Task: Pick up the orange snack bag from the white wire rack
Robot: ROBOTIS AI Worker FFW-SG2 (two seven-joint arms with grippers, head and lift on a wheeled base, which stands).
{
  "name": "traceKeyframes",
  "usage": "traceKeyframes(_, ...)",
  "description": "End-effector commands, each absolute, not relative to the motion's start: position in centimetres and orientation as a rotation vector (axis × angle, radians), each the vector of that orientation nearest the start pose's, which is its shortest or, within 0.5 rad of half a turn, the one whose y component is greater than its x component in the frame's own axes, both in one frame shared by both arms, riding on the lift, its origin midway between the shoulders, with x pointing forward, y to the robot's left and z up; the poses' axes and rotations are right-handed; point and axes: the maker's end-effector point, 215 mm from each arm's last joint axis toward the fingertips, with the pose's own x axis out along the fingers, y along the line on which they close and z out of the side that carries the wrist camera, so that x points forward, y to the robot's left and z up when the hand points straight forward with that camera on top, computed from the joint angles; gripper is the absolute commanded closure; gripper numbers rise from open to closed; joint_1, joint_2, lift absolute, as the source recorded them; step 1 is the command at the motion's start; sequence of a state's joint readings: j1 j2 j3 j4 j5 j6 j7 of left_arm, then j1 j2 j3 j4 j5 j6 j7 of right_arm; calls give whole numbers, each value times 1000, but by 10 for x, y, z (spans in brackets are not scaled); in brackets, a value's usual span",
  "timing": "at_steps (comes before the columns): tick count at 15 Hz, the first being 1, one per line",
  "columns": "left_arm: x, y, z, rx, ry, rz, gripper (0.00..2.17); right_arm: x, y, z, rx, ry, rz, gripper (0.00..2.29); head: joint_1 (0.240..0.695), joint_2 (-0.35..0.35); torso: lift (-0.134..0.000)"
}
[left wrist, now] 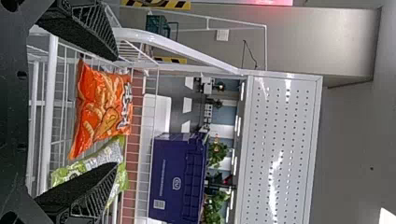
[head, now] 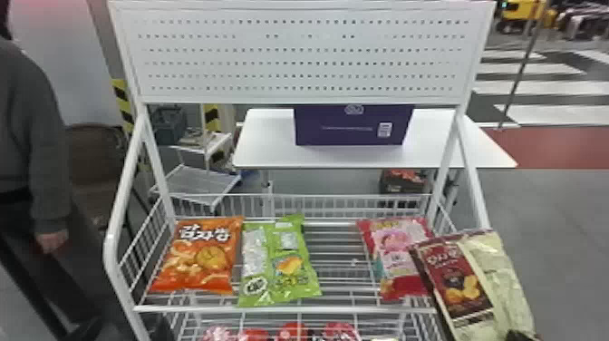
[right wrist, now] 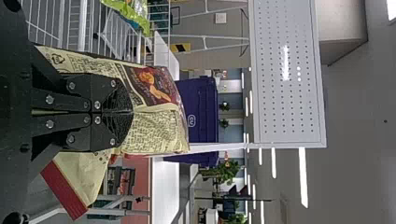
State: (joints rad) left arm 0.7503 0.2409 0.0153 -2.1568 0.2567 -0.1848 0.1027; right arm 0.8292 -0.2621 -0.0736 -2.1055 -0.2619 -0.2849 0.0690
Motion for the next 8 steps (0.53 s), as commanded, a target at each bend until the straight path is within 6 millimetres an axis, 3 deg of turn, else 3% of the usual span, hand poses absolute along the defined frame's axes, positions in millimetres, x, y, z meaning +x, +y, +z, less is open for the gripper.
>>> traceKeyframes(1,376,267,-322,-68,-5,-8,83,346,-266,-339,18,9,137,2256,499,0,0)
traceKeyframes(8,378,267,-321,-63,-6,-12,83,345,-265,-339,20,8,137,2256,499,0,0)
